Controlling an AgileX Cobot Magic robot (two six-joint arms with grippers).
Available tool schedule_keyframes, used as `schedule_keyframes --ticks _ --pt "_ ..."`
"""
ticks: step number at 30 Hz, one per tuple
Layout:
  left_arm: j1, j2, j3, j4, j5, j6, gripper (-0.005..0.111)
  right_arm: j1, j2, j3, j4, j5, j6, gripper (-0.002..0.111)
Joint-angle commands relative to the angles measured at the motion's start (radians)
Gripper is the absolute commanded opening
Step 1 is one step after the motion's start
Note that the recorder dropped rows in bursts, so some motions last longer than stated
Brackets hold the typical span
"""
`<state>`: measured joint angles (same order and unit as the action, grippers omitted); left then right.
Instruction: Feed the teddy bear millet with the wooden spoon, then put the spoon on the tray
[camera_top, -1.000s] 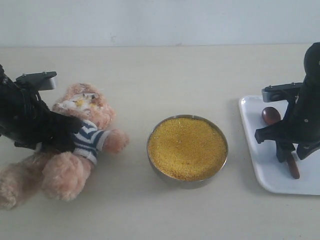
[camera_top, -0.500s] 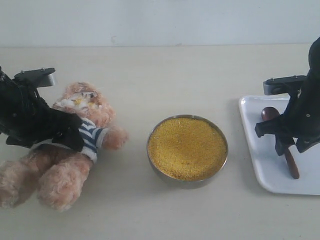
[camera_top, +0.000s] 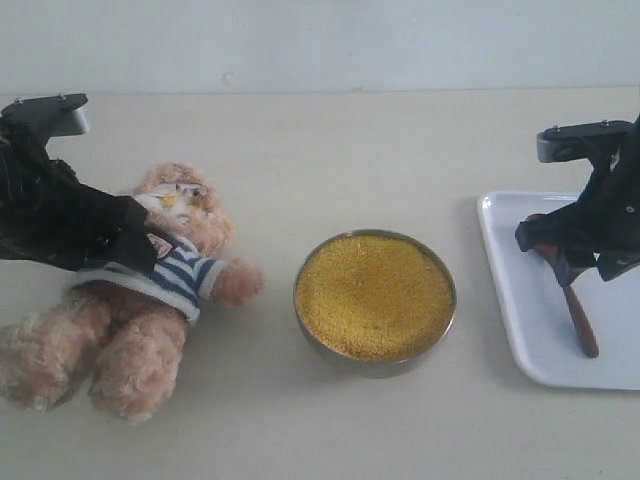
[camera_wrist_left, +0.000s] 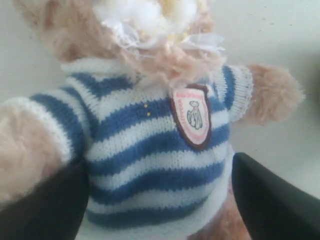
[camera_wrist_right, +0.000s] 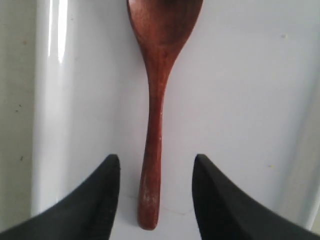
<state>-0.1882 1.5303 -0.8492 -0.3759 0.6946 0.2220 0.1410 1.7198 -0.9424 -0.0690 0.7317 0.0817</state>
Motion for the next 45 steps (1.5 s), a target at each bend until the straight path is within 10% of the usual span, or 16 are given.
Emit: schedule_keyframes --ticks 1,10,16,18,35,45 --pt "-0.002 -0.042 -0.002 0.01 -0.006 0.003 0.075 -0.004 -0.034 0.0 -0.003 0.008 0.002 0.043" --pt "-0.002 -0.207 -0.005 0.022 0.005 0.003 0.069 -0.004 -0.256 0.0 0.016 -0.003 0.009 0.043" --pt "-0.002 -0.307 -0.005 0.022 0.037 0.007 0.004 -0.003 -0.468 0.0 0.114 -0.043 -0.055 0.013" --pt "-0.002 -0.343 -0.005 0.014 0.044 0.007 0.004 -0.003 -0.539 0.0 0.178 -0.049 -0.096 0.0" --pt "-0.002 -0.982 0.192 -0.113 -0.169 0.089 0.004 -0.003 -1.176 0.094 0.291 -0.063 -0.17 0.0" --pt "-0.002 -1.215 0.306 -0.16 0.072 0.085 0.004 -0.003 -1.331 0.103 0.302 0.156 -0.159 0.0"
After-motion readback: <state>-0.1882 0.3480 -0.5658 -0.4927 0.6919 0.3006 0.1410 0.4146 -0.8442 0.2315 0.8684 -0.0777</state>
